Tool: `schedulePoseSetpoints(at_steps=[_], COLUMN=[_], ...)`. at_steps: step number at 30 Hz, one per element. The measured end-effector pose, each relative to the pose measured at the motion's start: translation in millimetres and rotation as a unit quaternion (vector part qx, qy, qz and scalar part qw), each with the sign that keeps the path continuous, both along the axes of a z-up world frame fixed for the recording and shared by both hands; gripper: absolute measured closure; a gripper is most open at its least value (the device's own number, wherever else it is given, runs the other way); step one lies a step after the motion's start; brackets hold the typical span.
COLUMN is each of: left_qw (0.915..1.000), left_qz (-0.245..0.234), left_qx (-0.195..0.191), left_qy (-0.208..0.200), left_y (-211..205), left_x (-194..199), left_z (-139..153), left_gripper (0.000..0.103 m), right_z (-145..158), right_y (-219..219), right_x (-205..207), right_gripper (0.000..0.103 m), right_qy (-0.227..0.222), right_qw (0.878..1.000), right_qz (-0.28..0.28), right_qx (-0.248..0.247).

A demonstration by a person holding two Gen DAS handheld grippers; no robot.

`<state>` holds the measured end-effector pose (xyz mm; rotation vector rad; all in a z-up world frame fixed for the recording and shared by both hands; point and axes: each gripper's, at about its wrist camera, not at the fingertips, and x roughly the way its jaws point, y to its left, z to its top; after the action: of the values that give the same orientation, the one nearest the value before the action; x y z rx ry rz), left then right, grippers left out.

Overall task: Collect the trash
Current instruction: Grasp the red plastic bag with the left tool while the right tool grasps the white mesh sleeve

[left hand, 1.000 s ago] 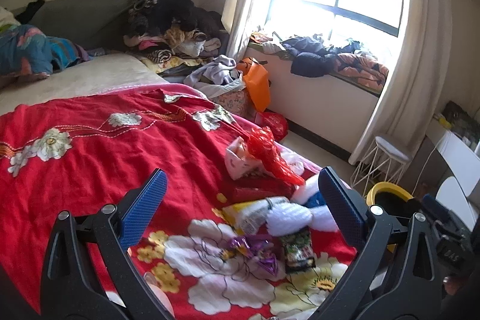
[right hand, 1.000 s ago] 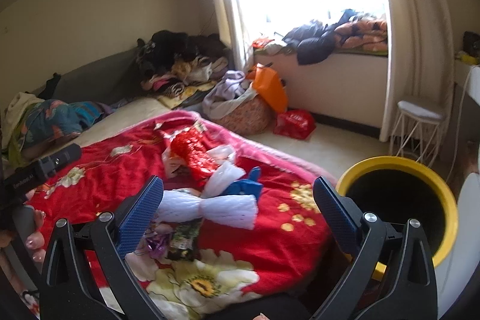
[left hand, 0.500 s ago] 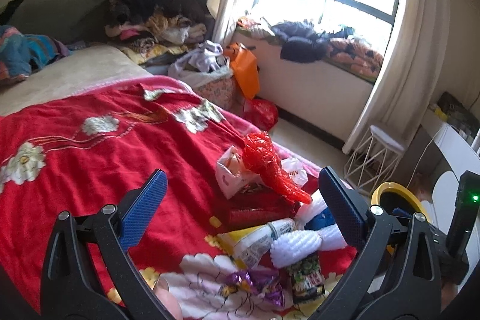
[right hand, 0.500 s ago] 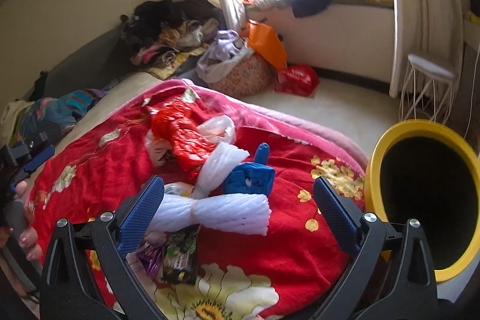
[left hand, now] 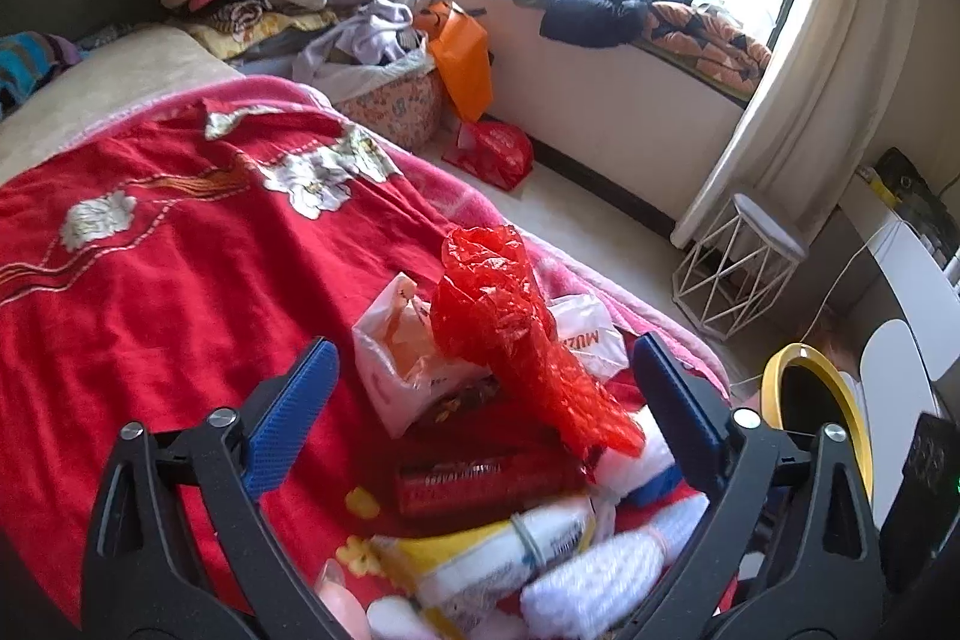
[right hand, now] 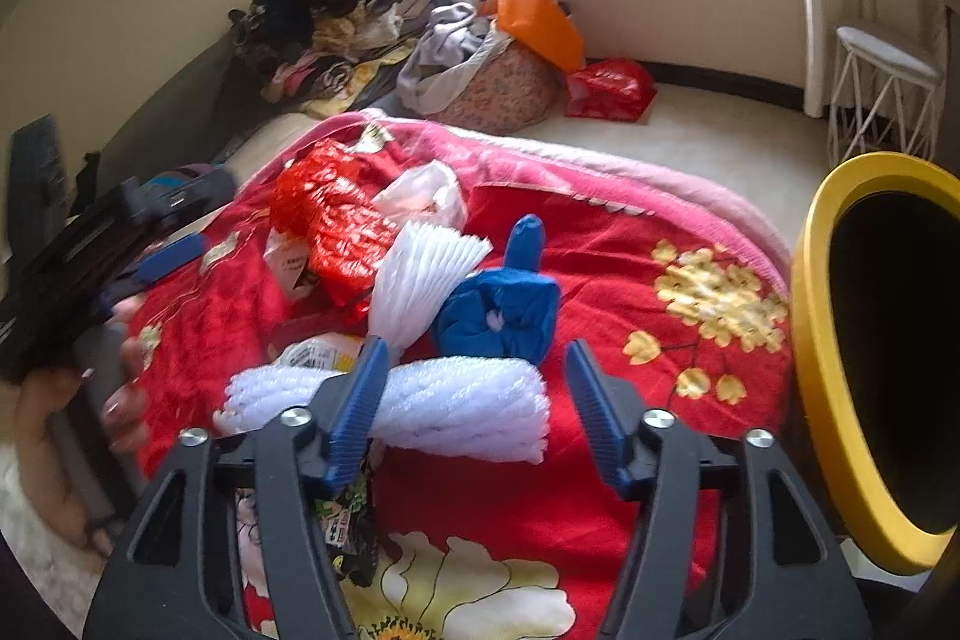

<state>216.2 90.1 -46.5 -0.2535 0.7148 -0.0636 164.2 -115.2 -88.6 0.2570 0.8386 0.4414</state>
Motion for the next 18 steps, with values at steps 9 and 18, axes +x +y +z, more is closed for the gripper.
schedulePoseSetpoints(at_steps=[9,18], left_qw=[0.9990,0.9982], left_qz=[0.001,-0.015], left_qx=[-0.029,-0.038], left_qy=[0.033,0.043], left_y=[6,1], left_x=[33,37], left_z=[-15,-19], left_gripper=[0.039,0.083], right_z=[5,18], right_y=[-9,-14], right_x=[-7,-12], right_gripper=[0.075,0.081], right_qy=[-0.012,-0.036], right_qw=[0.999,0.998], right_qz=[0.022,0.036], right_qx=[0.024,0.036])
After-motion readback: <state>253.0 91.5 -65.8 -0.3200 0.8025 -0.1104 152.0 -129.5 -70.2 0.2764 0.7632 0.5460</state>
